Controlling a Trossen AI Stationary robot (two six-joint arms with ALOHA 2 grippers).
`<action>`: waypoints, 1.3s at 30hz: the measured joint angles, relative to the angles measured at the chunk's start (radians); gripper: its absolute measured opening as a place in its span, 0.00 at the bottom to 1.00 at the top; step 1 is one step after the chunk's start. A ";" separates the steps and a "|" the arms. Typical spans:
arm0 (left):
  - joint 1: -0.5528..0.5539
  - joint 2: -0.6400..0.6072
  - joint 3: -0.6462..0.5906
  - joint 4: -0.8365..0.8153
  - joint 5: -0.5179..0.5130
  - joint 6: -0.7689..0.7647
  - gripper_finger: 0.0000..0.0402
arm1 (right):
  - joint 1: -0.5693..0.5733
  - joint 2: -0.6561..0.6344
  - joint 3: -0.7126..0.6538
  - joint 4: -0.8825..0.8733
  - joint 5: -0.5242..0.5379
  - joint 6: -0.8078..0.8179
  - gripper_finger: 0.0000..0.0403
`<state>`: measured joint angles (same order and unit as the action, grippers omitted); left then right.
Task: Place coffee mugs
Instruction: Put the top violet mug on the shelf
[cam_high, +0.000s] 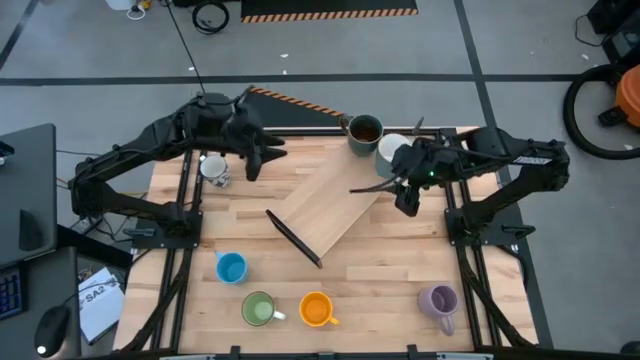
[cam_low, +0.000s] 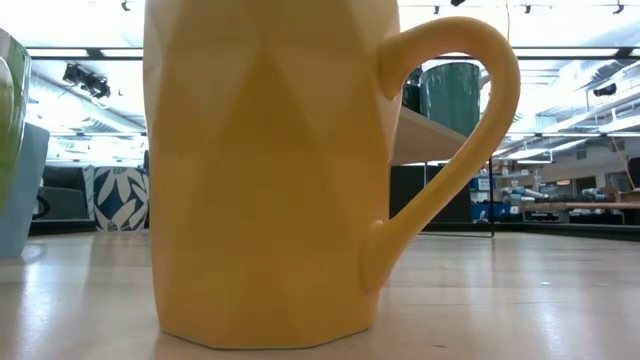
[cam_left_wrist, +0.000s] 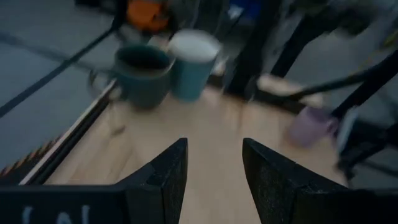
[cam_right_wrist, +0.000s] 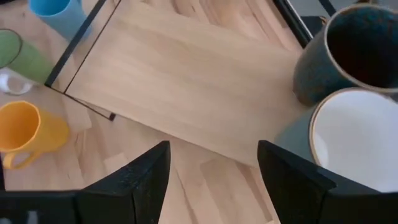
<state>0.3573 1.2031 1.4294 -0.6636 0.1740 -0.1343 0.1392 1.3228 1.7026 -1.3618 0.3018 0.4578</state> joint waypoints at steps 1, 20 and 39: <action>0.000 0.006 0.000 -0.038 -0.023 0.004 0.40 | 0.013 0.000 -0.004 0.000 0.007 0.022 0.61; 0.248 0.329 -0.001 -0.369 -0.207 -0.089 0.40 | 0.229 0.000 -0.106 0.044 0.100 0.271 0.61; 0.394 0.572 -0.001 -0.381 -0.241 -0.123 0.40 | 0.254 0.000 -0.106 0.130 0.144 0.122 0.61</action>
<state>0.7517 1.7749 1.4288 -1.0445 -0.0672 -0.2571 0.3935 1.3231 1.5967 -1.2322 0.4454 0.5794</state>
